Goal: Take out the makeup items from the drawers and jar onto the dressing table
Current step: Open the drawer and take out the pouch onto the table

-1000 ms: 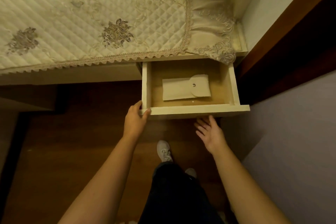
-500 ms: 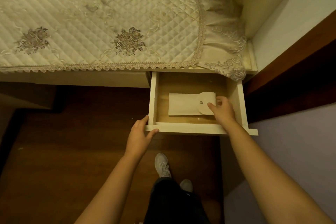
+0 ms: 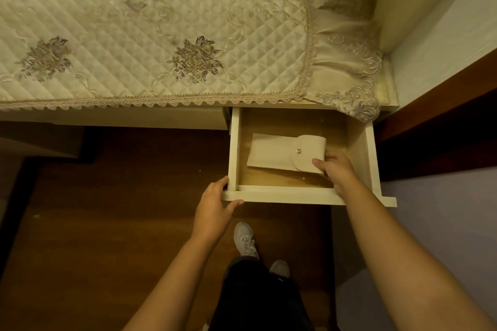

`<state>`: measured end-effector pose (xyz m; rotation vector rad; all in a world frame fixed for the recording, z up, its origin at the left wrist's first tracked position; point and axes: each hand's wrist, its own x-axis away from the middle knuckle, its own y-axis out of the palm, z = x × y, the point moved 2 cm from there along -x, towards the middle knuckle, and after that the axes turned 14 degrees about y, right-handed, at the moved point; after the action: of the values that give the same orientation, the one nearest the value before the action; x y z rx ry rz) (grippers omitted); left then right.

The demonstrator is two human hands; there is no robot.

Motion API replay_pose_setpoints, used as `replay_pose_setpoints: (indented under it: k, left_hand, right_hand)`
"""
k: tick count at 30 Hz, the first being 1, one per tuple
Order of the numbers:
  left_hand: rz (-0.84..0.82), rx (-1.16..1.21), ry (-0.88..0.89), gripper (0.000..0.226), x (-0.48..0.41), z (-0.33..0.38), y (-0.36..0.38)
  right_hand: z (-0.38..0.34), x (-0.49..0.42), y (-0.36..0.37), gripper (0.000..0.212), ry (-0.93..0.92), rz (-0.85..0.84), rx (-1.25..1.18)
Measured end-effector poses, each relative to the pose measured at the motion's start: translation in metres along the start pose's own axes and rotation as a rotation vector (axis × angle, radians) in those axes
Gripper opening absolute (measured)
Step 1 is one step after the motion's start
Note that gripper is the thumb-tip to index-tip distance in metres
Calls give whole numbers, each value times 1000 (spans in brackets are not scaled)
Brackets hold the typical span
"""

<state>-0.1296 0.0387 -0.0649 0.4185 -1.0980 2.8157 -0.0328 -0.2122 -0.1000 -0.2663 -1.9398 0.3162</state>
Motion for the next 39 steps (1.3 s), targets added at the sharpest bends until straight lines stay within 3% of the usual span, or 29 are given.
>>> replay_pose_setpoints:
  k: [7, 12, 21, 30, 35, 39]
  left_hand:
    - [-18, 15, -5, 57, -4, 1, -7]
    - [-37, 23, -23, 57, -6, 3, -11]
    - [-119, -8, -22, 62, -15, -4, -16]
    - [-110, -26, -3, 64, -15, -6, -13]
    - [-89, -158, 54, 66, -16, -4, -13]
    - [-56, -269, 103, 65, -18, -2, -14]
  right_hand:
    - [-10, 46, -16, 38, -206, 2, -137]
    - [-32, 79, -28, 26, -284, -129, -469]
    - [-136, 64, 41, 33, -329, -191, -586]
    - [-157, 42, 69, 35, -436, -43, -379]
    - [-132, 60, 40, 37, -649, -1, -170]
    - [-90, 63, -1, 36, -676, 114, -75]
